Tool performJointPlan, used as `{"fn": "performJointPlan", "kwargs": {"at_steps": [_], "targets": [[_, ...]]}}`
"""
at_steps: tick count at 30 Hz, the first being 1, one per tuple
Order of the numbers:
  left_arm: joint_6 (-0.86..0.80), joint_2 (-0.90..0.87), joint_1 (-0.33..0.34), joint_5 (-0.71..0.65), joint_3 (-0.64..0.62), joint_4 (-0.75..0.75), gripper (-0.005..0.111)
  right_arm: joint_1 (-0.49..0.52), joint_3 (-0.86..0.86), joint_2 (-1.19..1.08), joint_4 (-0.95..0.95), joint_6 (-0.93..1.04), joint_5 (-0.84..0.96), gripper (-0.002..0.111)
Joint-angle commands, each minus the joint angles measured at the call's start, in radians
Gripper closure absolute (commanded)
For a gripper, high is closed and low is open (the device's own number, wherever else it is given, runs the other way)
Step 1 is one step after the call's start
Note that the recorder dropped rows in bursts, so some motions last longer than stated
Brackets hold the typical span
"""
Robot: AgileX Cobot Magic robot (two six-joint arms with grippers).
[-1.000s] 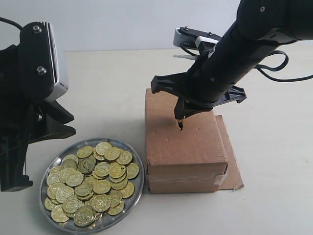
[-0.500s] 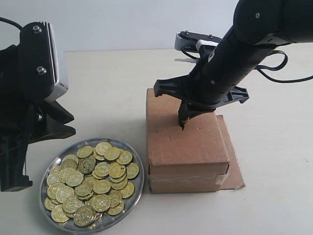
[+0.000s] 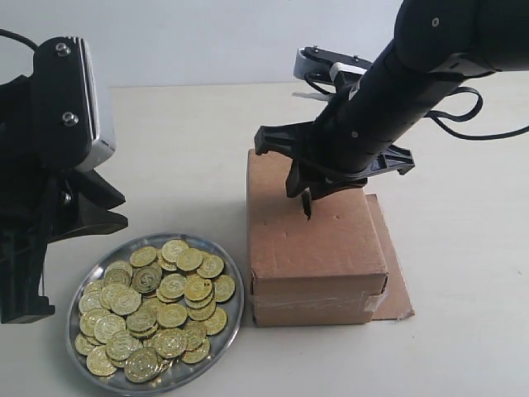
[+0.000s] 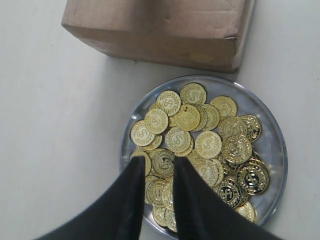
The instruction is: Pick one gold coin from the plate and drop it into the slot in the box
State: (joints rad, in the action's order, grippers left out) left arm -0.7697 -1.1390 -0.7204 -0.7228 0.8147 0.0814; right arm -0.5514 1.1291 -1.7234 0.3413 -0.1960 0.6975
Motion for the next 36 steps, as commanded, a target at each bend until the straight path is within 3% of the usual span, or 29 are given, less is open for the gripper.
{"fn": "performJointPlan", "kwargs": {"at_steps": [1,3,6,13,16,19,22,28,36], "targets": [[0.009,0.008,0.003,0.001,0.002,0.0,0.085,0.004,0.012,0.039,0.0,0.025,-0.025,0.077],[0.009,0.012,0.003,-0.001,0.002,0.0,0.085,0.004,0.042,0.089,-0.007,0.087,-0.026,0.084],[0.023,0.043,0.003,-0.004,0.002,-0.005,0.086,0.004,0.11,0.224,-0.108,0.156,-0.05,0.109],[0.292,0.285,0.044,0.037,-0.016,0.001,0.107,0.004,0.12,0.681,-0.457,0.165,-0.108,0.108],[0.4,0.466,0.055,0.209,-0.104,0.13,0.107,0.004,-0.013,0.911,-0.452,0.159,-0.227,0.108],[0.364,0.638,0.055,0.426,-0.24,0.376,0.107,0.004,-0.199,1.115,-0.422,0.157,-0.366,0.108],[0.318,0.792,0.055,0.536,-0.391,0.501,0.107,0.004,-0.402,1.301,-0.388,0.138,-0.465,0.108],[0.341,0.972,0.055,0.591,-0.619,0.516,0.107,0.004,-0.771,1.599,-0.279,0.138,-0.607,0.108],[0.341,1.026,0.055,0.667,-0.815,0.516,0.107,0.004,-1.094,1.723,-0.182,0.142,-0.666,0.108]]}}
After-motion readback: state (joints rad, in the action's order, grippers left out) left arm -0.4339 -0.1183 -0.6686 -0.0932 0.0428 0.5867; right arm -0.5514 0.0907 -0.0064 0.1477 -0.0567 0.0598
